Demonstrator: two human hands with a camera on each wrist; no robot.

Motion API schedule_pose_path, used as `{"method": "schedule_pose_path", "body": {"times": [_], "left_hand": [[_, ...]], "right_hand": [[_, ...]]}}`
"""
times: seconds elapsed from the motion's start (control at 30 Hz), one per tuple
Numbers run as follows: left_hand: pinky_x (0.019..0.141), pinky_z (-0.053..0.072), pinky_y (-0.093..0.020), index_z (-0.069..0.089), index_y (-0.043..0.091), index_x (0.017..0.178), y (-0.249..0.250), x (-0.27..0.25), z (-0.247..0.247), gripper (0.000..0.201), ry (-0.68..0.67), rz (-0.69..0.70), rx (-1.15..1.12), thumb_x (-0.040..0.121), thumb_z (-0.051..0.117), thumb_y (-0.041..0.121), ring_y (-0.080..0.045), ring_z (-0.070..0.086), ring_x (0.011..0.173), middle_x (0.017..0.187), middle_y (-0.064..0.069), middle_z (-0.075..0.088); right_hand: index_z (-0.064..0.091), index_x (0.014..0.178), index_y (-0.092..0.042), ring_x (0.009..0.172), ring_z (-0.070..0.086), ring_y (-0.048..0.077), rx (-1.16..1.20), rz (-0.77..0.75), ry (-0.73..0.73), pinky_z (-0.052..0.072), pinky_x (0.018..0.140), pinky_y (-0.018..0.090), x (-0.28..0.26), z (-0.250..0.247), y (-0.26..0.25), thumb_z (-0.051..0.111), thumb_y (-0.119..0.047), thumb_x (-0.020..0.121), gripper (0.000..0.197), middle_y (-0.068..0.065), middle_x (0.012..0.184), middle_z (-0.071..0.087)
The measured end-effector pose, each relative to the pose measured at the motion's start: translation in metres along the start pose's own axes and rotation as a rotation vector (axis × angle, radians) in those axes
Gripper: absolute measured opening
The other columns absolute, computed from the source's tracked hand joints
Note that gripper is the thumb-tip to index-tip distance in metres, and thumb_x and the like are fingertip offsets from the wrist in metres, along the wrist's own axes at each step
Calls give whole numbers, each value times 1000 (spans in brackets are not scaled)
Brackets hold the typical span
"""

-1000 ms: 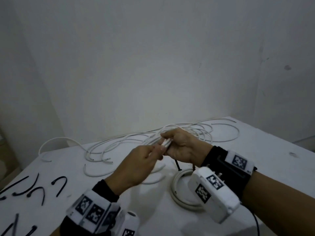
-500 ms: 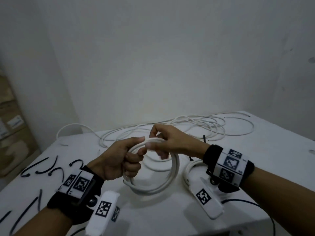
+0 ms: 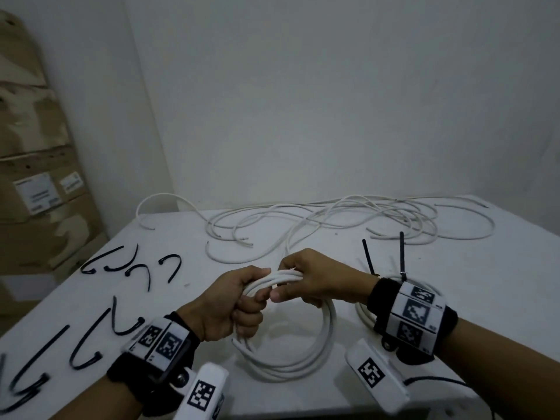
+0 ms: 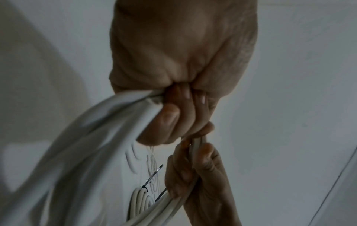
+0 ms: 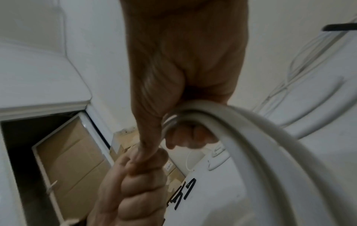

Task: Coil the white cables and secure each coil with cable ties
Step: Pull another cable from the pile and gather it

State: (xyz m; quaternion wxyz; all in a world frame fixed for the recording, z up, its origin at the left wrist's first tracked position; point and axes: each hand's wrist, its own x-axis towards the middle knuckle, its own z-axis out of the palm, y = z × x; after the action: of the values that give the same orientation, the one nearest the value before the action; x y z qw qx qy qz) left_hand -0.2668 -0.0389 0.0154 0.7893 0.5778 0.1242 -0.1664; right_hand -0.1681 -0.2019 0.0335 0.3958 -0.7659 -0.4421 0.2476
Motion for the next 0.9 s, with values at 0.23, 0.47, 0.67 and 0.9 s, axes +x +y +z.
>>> {"method": "schedule_pose_path", "body": {"times": [0.23, 0.47, 0.67, 0.9], "left_hand": [[35, 26, -16, 38, 13, 50, -10, -6, -14, 41, 36, 203, -316, 86, 37, 31, -9, 18, 26, 34, 5, 20], [47, 50, -32, 61, -1, 61, -16, -20, -7, 45, 44, 356, -333, 87, 36, 26, -21, 40, 34, 39, -8, 37], [91, 50, -33, 60, 18, 121, 15, -45, -43, 53, 391, 502, 418, 68, 59, 27, -22, 65, 109, 109, 0, 73], [47, 39, -27, 62, -1, 88, 27, -55, -28, 26, 355, 490, 343, 68, 68, 16, -16, 33, 49, 54, -3, 35]], "right_hand": [[52, 59, -12, 52, 57, 22, 669, 182, 3, 52, 62, 34, -11, 15, 28, 64, -10, 86, 30, 6, 50, 46], [32, 57, -19, 37, 15, 10, 660, 159, 258, 19, 40, 14, 4, 13, 0, 51, 1, 86, 40, -2, 48, 19], [46, 59, -9, 32, 28, 14, 128, 47, 110, 26, 38, 18, 16, 13, -38, 56, -1, 80, 25, 1, 40, 35], [54, 61, -7, 36, 41, 14, -10, -62, 60, 38, 41, 24, 44, 24, -71, 63, -2, 79, 20, 0, 42, 46]]}}
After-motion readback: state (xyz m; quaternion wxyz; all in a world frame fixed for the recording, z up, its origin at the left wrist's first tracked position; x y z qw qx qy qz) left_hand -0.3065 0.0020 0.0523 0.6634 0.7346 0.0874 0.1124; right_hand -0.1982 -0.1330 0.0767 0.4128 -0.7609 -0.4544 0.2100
